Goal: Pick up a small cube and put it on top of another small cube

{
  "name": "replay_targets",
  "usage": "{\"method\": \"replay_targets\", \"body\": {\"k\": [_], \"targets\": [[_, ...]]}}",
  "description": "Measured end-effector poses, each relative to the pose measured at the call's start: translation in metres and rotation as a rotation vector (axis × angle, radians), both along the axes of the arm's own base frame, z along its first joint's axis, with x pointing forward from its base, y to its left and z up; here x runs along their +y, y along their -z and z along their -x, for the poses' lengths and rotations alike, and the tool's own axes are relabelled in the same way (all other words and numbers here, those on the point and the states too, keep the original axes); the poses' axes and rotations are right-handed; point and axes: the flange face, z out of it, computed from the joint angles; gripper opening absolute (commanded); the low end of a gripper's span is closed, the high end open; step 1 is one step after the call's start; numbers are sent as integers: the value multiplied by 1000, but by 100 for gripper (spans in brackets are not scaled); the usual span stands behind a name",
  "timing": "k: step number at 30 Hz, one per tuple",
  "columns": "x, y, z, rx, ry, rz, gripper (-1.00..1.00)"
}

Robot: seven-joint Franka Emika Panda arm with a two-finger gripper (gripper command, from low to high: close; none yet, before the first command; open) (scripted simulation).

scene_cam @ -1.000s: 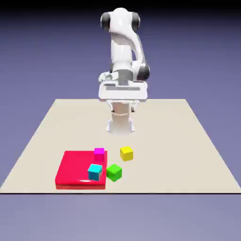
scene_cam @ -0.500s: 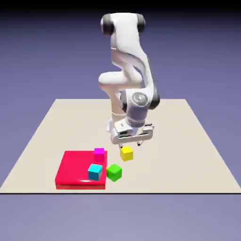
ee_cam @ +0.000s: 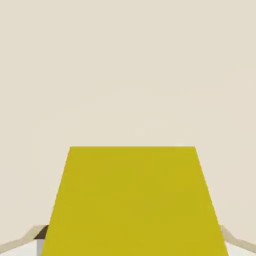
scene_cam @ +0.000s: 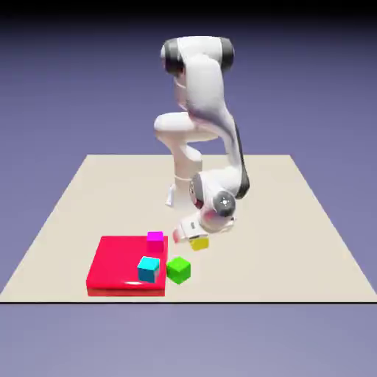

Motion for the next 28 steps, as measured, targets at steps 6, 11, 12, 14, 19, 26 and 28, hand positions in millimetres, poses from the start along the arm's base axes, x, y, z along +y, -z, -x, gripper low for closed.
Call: {"method": "replay_targets", "body": {"k": [6,11,12,14,19,26,28], "targets": [[-67,-35,-73,-58,610,41,-100],[-146,-67,-123,-61,1138,51,-100],[-163,-74,-132,-56,1240,48,-100],[-199,-90,-146,-41,1438,38,-100],[-267,-120,-164,1,1772,0,-100],[-246,-79,-161,2,1770,0,100],[-265,-117,-163,1,1770,1,100]]}}
